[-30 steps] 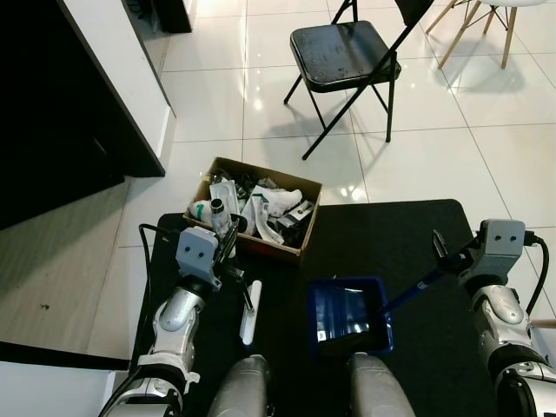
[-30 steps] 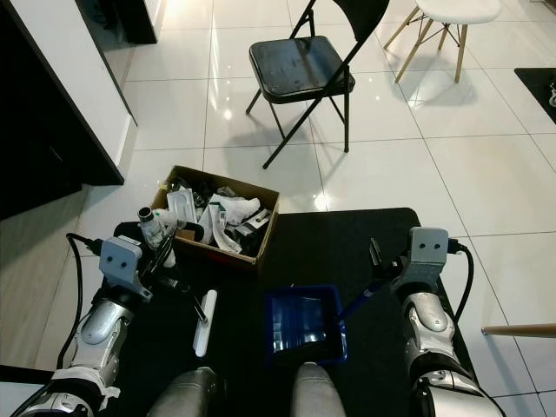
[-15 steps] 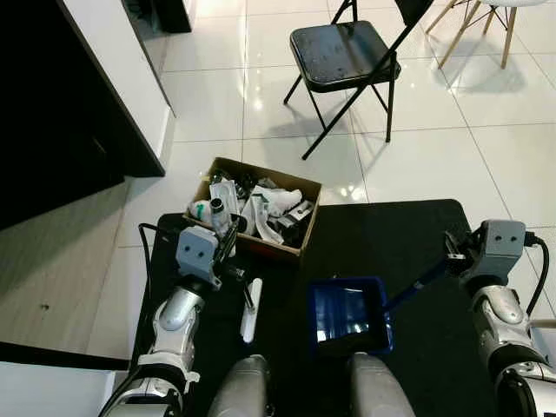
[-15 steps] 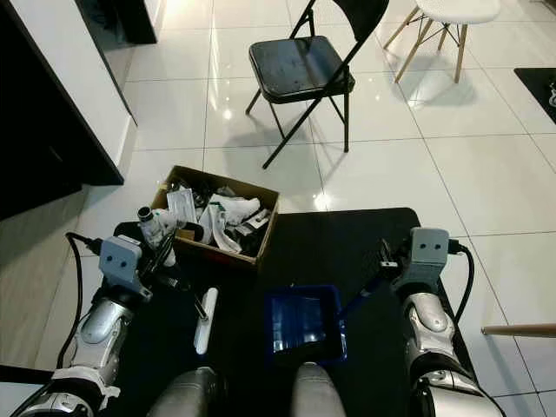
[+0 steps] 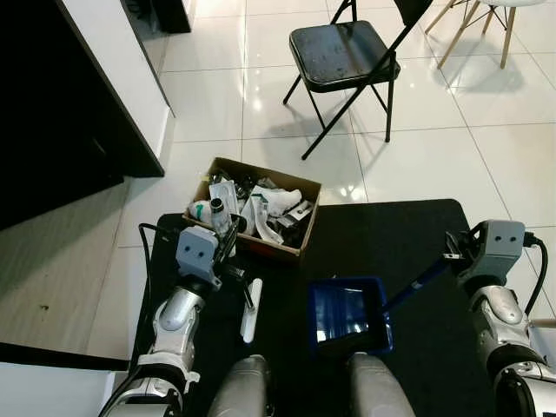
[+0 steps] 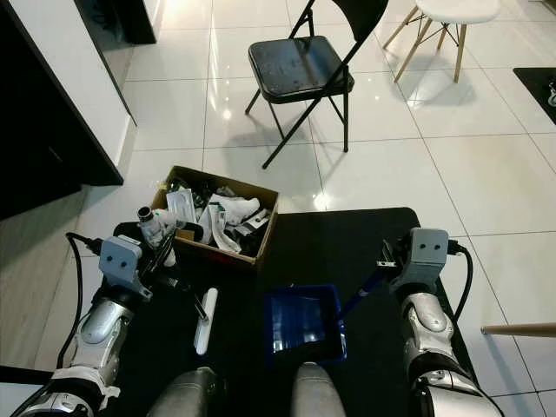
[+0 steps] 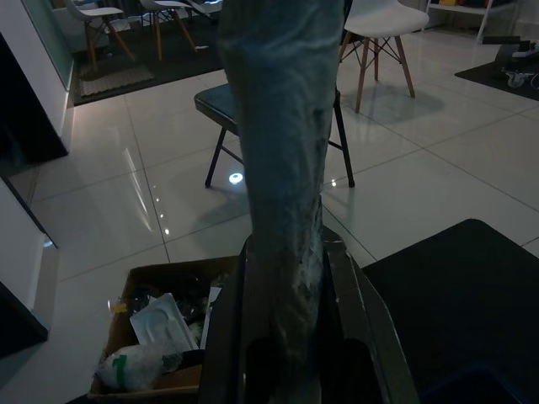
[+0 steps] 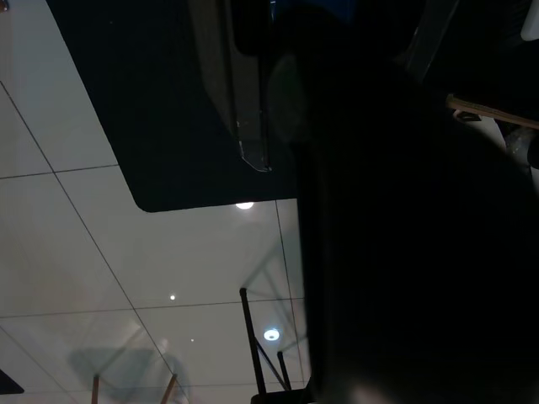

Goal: Sweep floor

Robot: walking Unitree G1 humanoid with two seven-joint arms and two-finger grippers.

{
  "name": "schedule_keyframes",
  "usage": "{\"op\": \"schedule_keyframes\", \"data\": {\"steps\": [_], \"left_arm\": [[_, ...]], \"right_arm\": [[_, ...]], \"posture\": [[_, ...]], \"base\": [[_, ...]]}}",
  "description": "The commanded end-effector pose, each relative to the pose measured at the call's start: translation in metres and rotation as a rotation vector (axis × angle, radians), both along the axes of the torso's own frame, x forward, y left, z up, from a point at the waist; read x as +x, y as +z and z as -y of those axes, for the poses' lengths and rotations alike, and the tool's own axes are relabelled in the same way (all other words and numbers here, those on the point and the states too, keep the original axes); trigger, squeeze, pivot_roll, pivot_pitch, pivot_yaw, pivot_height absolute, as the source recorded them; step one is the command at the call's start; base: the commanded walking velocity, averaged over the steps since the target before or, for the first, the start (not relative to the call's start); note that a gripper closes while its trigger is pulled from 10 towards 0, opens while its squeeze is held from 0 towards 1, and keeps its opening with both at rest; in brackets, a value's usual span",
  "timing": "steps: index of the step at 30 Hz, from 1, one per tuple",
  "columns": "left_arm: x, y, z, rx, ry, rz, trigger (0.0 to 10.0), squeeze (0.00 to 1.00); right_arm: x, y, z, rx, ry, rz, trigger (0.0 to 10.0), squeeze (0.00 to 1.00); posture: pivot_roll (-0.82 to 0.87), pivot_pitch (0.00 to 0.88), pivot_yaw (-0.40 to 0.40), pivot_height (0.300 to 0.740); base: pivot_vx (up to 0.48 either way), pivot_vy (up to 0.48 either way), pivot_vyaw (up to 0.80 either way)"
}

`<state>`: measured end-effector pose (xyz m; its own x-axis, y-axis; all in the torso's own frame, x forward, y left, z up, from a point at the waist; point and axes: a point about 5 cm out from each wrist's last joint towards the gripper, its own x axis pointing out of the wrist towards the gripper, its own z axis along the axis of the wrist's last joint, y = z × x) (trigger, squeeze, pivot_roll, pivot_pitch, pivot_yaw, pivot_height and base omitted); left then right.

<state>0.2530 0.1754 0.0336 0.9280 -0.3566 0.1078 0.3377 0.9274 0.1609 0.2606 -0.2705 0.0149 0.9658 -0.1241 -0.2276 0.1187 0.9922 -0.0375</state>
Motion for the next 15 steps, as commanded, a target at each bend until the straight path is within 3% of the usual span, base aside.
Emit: {"op": "schedule_keyframes", "data": {"steps": [1,8,11,15], "left_arm": [[0.001,0.004,-0.007,0.007,0.023,0.018,10.0,0.0],[0.001,0.001,-0.01,-0.009,0.053,-0.009,10.0,0.0],[0.0,-0.003,-0.012,-0.017,0.073,-0.03,10.0,0.0],[0.0,-0.003,-0.012,-0.017,0.076,-0.031,10.0,0.0]], "right_arm": [[-0.006,-0.007,-0.001,0.011,-0.04,-0.018,10.0,0.0],[-0.004,-0.007,-0.006,0.028,-0.047,-0.006,10.0,0.0],[0.001,-0.003,-0.018,-0.042,0.028,0.017,10.0,0.0],[0.001,0.001,-0.019,-0.013,0.05,0.072,10.0,0.0]], "posture": [[0.01,0.076,0.012,0.74],[0.01,0.074,0.013,0.74],[0.01,0.071,0.011,0.74],[0.01,0.069,0.01,0.74]], "base": [[0.0,0.0,0.0],[0.0,0.0,0.0],[0.0,0.0,0.0],[0.0,0.0,0.0]]}}
